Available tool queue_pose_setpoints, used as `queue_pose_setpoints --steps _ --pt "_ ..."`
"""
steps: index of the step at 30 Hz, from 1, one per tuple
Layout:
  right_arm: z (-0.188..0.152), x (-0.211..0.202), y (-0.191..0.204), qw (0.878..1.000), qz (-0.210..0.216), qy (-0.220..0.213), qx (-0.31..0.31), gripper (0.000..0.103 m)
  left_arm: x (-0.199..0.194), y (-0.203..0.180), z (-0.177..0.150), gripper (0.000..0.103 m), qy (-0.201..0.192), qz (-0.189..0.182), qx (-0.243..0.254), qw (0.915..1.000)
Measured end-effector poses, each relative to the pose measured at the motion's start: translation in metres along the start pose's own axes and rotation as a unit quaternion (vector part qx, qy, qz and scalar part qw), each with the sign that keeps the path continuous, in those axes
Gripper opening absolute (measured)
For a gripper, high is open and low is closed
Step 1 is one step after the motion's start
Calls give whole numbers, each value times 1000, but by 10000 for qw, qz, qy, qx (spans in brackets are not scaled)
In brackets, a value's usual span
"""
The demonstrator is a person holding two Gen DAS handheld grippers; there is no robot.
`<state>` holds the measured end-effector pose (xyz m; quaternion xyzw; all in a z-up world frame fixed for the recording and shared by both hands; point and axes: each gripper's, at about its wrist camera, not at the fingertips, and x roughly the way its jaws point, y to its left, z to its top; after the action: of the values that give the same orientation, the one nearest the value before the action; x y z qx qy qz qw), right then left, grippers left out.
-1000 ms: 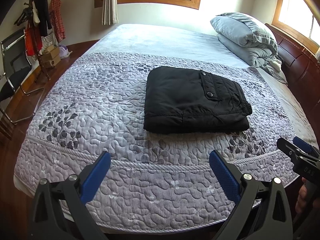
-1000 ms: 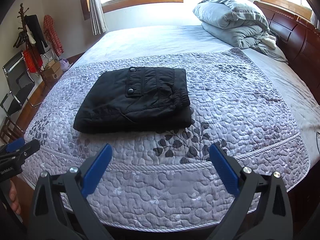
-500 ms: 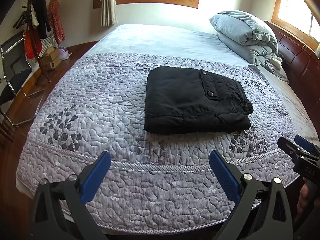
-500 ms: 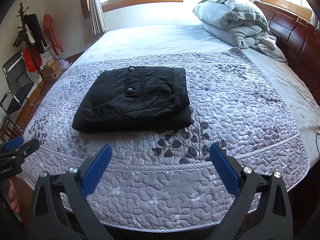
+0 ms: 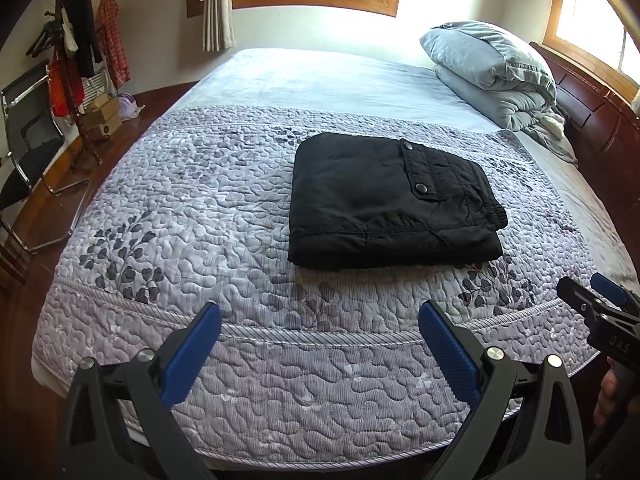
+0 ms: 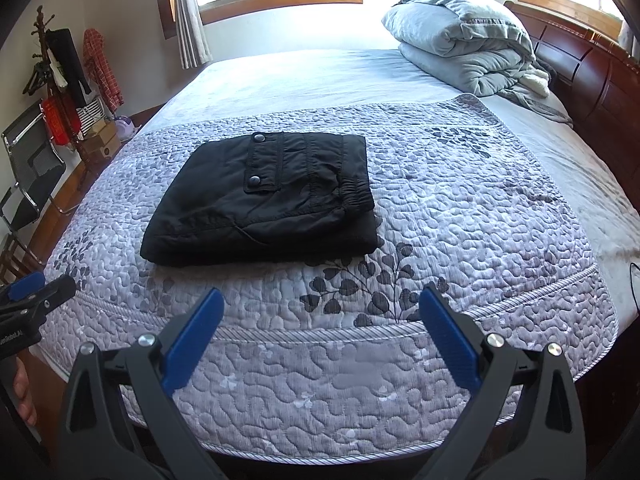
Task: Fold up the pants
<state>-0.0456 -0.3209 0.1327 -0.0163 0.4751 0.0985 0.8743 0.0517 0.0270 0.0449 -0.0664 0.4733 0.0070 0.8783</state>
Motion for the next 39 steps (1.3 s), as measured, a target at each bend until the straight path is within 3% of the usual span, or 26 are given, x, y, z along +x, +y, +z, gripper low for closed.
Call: queue_pose_setpoints --steps 39 --pt "0 -2 4 10000 53 2 -32 98 3 2 2 99 23 -6 16 10000"
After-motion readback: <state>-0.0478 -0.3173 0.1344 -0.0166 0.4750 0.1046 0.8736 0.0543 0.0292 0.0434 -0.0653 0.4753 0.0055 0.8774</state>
